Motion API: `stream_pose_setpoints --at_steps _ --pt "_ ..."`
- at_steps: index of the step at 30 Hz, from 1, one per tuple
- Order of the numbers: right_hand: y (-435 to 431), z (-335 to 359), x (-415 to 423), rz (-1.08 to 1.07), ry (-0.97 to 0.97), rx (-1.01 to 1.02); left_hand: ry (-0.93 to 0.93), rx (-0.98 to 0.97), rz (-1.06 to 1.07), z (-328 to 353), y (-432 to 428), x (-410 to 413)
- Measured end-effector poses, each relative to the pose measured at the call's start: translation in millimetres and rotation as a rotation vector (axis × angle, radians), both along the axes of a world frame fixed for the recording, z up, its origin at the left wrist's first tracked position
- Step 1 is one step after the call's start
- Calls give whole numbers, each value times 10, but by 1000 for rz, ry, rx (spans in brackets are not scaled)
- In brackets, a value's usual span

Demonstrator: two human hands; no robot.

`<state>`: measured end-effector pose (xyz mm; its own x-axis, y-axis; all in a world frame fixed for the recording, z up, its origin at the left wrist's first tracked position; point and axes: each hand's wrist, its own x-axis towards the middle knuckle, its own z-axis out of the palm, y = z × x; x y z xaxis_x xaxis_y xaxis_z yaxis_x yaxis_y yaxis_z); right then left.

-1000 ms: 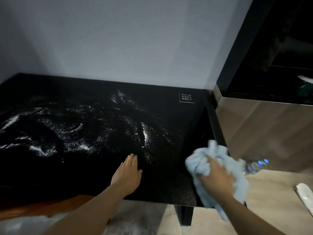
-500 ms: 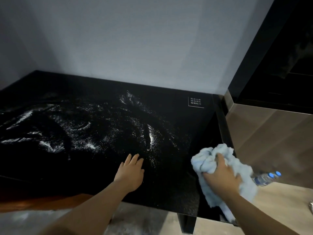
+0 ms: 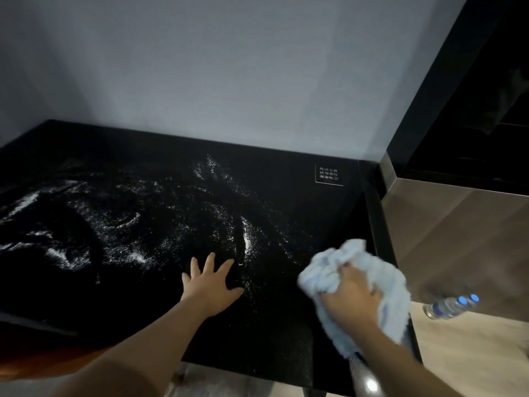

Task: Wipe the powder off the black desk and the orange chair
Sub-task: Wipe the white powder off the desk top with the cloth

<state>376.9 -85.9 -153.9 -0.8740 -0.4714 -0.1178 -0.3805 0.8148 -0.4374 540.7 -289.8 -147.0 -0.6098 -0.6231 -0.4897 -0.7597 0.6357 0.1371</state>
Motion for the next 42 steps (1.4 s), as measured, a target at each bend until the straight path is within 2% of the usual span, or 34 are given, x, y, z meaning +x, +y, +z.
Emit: stream_pose_setpoints --at_steps 3,5,6,9,10,14,16,20,21,22,23,27,28,31,33,35,36,37,38,39,40,41,42 --pt "-133 -37 255 400 51 64 21 11 63 -18 -39 -86" --pt "-92 -34 129 495 21 93 12 21 77 4 -83 -139" --pt "-39 -4 -59 442 22 106 6 33 81 10 -102 -156" --pt "110 86 -662 9 -9 -17 10 54 105 18 -148 -213" --pt "94 89 -780 -72 -36 -33 14 61 109 21 -160 -218" --pt "-286 77 -936 -110 -76 10 16 92 85 47 -240 -221" --pt "-490 87 -798 13 -72 19 -18 107 42 80 -259 -216" --pt "-621 106 -284 600 -117 -31 -59 98 -40 153 -322 -203" --pt "-596 113 -272 700 -139 -47 -51 102 -44 160 -345 -202" --pt "-568 115 -362 710 -147 -81 -30 106 -33 163 -365 -195" --pt "-538 104 -509 632 -126 -107 -6 107 -12 158 -379 -185" --pt "-494 148 -1096 -61 -69 70 -20 96 -23 81 -379 -163" --pt "-558 156 -1114 -111 -79 79 -12 117 4 64 -377 -169" --pt "-813 104 -812 108 -62 24 20 146 60 2 -429 -192" --pt "-884 -12 -464 417 -73 -69 13 129 33 -1 -474 -181" --pt "-882 -23 -254 701 -106 -25 -52 78 -30 35 -488 -168" --pt "-830 -7 -288 799 -186 17 -72 51 -66 60 -491 -162" --pt "-753 24 -384 916 -385 -31 -72 46 -73 76 -482 -151" --pt "-691 116 -481 1032 -473 -175 -53 61 -69 56 -479 -150" --pt "-627 151 -552 924 -559 -305 -40 77 -52 34 -487 -152" --pt "-590 197 -674 669 -631 -319 -18 87 -35 30 -499 -144" --pt "-508 177 -783 552 -354 -155 -2 88 -14 39 -486 -124" --pt "-502 134 -809 371 -181 1 -6 86 -21 37 -477 -110"
